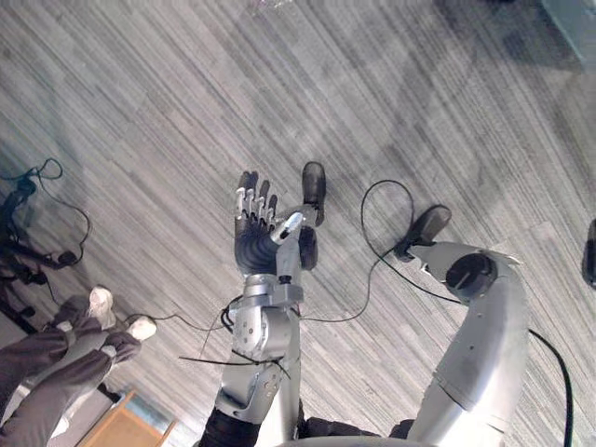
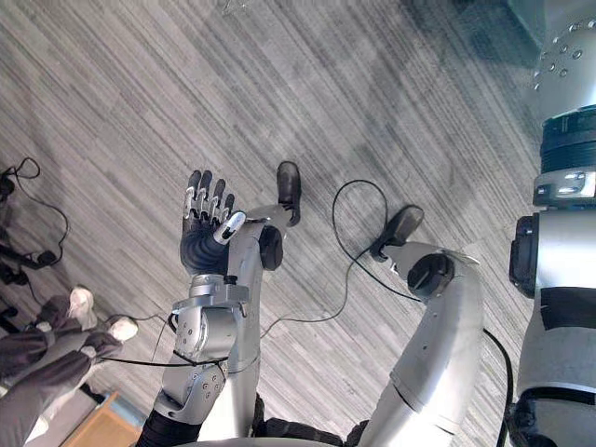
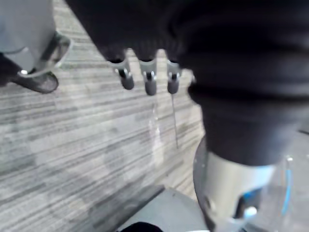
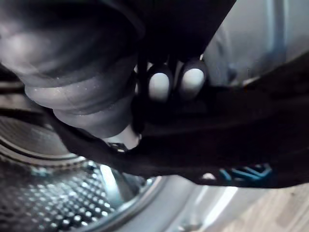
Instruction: Pick up the laundry basket with both hands and put the clothes into the washing machine.
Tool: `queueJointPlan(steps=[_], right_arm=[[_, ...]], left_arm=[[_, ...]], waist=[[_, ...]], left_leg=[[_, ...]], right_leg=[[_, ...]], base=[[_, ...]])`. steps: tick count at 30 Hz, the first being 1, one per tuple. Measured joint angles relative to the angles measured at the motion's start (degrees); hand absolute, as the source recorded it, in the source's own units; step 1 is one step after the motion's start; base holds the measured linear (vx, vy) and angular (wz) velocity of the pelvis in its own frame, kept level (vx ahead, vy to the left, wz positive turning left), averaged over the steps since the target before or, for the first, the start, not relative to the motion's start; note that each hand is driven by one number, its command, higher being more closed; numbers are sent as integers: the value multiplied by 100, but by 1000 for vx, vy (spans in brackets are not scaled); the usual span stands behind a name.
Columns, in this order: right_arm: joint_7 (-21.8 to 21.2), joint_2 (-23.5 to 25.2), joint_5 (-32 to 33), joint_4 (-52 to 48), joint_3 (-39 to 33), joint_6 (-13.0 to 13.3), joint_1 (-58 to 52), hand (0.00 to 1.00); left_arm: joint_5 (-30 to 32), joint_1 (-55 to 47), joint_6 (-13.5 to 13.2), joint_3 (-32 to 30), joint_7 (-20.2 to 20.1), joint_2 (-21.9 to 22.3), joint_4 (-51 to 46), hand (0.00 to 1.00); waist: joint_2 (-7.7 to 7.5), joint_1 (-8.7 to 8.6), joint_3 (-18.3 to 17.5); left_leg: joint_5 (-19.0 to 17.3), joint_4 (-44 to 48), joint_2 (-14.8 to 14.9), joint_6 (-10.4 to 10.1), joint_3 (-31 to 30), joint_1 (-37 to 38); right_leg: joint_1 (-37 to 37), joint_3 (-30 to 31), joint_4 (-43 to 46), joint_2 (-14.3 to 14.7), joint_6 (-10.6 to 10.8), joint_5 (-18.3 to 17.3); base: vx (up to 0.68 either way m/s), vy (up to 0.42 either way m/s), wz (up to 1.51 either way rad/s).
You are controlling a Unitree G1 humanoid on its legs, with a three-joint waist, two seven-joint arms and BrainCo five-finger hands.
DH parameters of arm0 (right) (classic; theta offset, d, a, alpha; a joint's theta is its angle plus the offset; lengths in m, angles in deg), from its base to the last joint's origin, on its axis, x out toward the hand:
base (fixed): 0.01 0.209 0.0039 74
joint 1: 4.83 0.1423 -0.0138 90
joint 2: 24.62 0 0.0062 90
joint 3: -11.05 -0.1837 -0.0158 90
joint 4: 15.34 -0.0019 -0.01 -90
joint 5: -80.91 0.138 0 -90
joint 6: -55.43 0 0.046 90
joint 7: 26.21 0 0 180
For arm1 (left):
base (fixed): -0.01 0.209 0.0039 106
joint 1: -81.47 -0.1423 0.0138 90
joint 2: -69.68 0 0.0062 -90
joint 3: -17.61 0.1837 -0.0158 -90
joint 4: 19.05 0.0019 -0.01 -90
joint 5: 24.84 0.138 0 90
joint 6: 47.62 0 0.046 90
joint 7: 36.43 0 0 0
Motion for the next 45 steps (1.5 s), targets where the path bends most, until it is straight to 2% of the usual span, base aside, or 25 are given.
queueJointPlan(steps=[4, 8, 13, 18, 20, 22, 24, 25, 26, 27, 29, 31, 32, 33, 34, 35, 36, 37, 38, 39, 40, 41, 42, 43, 45], right_arm=[[-5, 49, 210, 1, -178, -23, -36, 100], [122, 216, 471, 10, -181, -38, -62, 100], [240, 349, 1023, 92, -182, -152, -70, 100], [263, 574, 1248, 310, -189, -387, -240, 100], [279, 765, 1249, 311, -196, -388, -367, 100], [326, 1104, 1239, 412, -204, -382, -383, 100], [400, 1650, 1236, 697, -8, -358, -413, 100], [426, 1802, 1238, 723, -21, -355, -447, 100], [489, 2006, 1234, 720, -105, -301, -528, 100], [543, 2245, 1233, 712, -505, -200, -643, 100], [627, 2475, 1182, 612, -1056, 108, -962, 100], [665, 2716, 1111, 480, -1483, 422, -1313, 100], [667, 2835, 1110, 468, -1489, 453, -1417, 100], [669, 3019, 1111, 405, -1625, 470, -1532, 100], [674, 3039, 1111, 334, -1719, 493, -1610, 100], [706, 3052, 1116, 139, -2011, 554, -1795, 100], [744, 3086, 1123, 49, -2101, 597, -1898, 100], [717, 3403, 1091, -322, -2219, 853, -2381, 100], [711, 3493, 1047, -411, -2218, 853, -2510, 100], [657, 3696, 962, -447, -2218, 787, -2578, 100], [648, 3865, 939, -436, -2220, 721, -2624, 100], [648, 3887, 939, -433, -2223, 665, -2641, 100], [645, 3890, 938, -439, -2285, 572, -2734, 100], [639, 3890, 932, -453, -2365, 544, -2787, 100], [616, 3910, 938, -629, -2760, 503, -2977, 100]], left_arm=[[0, 2, 79, 15, -91, -2, 29, 0], [-1, 3, 98, 16, -92, -3, 27, 0], [-12, 9, 126, 54, -125, -7, 29, 0], [-20, -4, 186, 321, -300, -34, 68, 0], [-37, -11, 186, 320, -334, -34, 69, 0], [-77, -27, 181, 301, -344, -35, 59, 0], [-301, -244, 174, 253, -349, -28, 53, 0], [-348, -302, 171, 262, -348, -23, 108, 0], [-476, -275, 192, 287, -357, -26, 320, 0], [-591, -245, 216, 279, -378, -32, 506, 0], [-719, -228, 291, 315, -424, -32, 623, 0], [-720, -156, 312, 407, -425, -39, 643, 0], [-721, -170, 307, 450, -426, -43, 650, 0], [-723, -192, 300, 451, -435, -38, 682, 0], [-726, -138, 304, 451, -436, -38, 696, 0], [-734, -15, 296, 438, -427, -42, 683, 0], [-734, 21, 269, 438, -426, -44, 665, 0], [-732, 40, 152, 424, -365, -53, 626, 0], [-731, 59, 161, 426, -330, -68, 607, 0], [-729, 27, 181, 397, -322, -91, 534, 0], [-727, -35, 195, 380, -324, -90, 425, 0], [-712, -64, 205, 388, -333, -78, 381, 0], [-707, -115, 225, 425, -341, -67, 376, 0], [-706, -142, 259, 449, -341, -69, 394, 0], [-660, -182, 346, 544, -337, -76, 536, 0]], waist=[[-20, -119, -5], [-204, -133, 8], [-434, -175, 51], [-498, -225, 72], [-534, -237, 67], [-599, -205, 64], [-866, 80, 93], [-911, 100, 99], [-992, 104, 104], [-1063, 103, 112], [-1122, 116, 113], [-1228, 375, 107], [-1241, 557, 101], [-1257, 528, 88], [-1295, 504, 75], [-1351, 433, 75], [-1370, 425, 62], [-1409, 361, 37], [-1409, 325, 37], [-1403, 198, 31], [-1393, 103, 25], [-1389, 86, 26], [-1387, 69, 27], [-1384, 70, 28], [-1229, 33, 17]], left_leg=[[239, -593, 24, 12, 85, 461], [513, -1210, 127, 9, 173, 948], [995, -2411, 157, 7, 314, 1784], [1471, -3698, 99, 8, 557, 2865], [1486, -3811, 107, 0, 636, 3150], [1261, -3182, 230, 22, 640, 3098], [1232, -904, 383, 97, -32, 2328], [1076, -478, 339, 48, -183, 2174], [535, -157, 193, 141, -257, 2121], [192, -374, 156, 239, -28, 2160], [191, -1682, 192, 205, 406, 2326], [510, -3294, 285, -232, 460, 2788], [524, -3621, 419, -258, 318, 3075], [1163, -3343, 437, -146, 551, 3240], [1284, -3052, 376, 59, 682, 3237], [829, -2479, 209, 387, 977, 3232], [690, -2292, 121, 526, 1043, 3252], [265, -1952, 33, 732, 1188, 3386], [130, -1877, 7, 799, 1244, 3461], [-90, -1808, -33, 947, 1311, 3605], [-214, -1810, -46, 1062, 1327, 3712], [-256, -1842, -58, 1068, 1326, 3778], [-266, -1998, -145, 1084, 1307, 3905], [-256, -2099, -219, 1085, 1279, 3973], [-247, -2324, -446, 997, 1124, 4101]], right_leg=[[391, -85, -533, 90, 30, 227], [806, -224, -1154, 266, -224, 649], [1508, -437, -2125, 445, -286, 1058], [2281, -482, -2883, 531, -197, 1262], [2484, -437, -2898, 545, -207, 1255], [2647, -313, -2928, 677, -3, 981], [2826, 9, -2685, 1048, -29, 725], [2906, 83, -2634, 1108, -44, 665], [3074, 169, -2649, 1135, -1, 586], [3299, 210, -2768, 1157, 20, 544], [3657, 387, -2911, 1172, 234, 392], [3980, 915, -2792, 1173, 605, 68], [4128, 1200, -2656, 1168, 807, -113], [4356, 1469, -2505, 989, 1103, -335], [4443, 1553, -2356, 842, 1115, -367], [4607, 1645, -1677, 552, 1092, -374], [4700, 1630, -1376, 441, 1052, -348], [4897, 1497, -711, 272, 658, 263], [4933, 1454, -415, 217, 466, 718], [4955, 1418, 27, 182, 130, 1560], [4896, 1239, 467, 182, -2, 1756], [4827, 1167, 748, 187, -48, 1686], [4609, 1079, 1187, 263, -275, 1460], [4480, 1055, 1295, 339, -274, 1305], [3850, 709, 748, 433, 88, 664]], base=[[-44, 41, -9], [0, 30, -9], [3, 12, -1], [9, -28, 4], [26, -76, -6], [21, -108, -49], [42, -120, -120], [125, 37, -99], [188, 121, -49], [205, 133, -26], [213, 123, 8], [350, 186, -55], [523, 311, -121], [459, 309, -90], [469, 315, -25], [391, 228, 16], [621, 242, 8], [530, 163, -17], [589, 188, -42], [369, 164, -49], [297, 162, -46], [183, 143, -29], [120, 106, -5], [92, 81, 14], [29, -18, 56]])
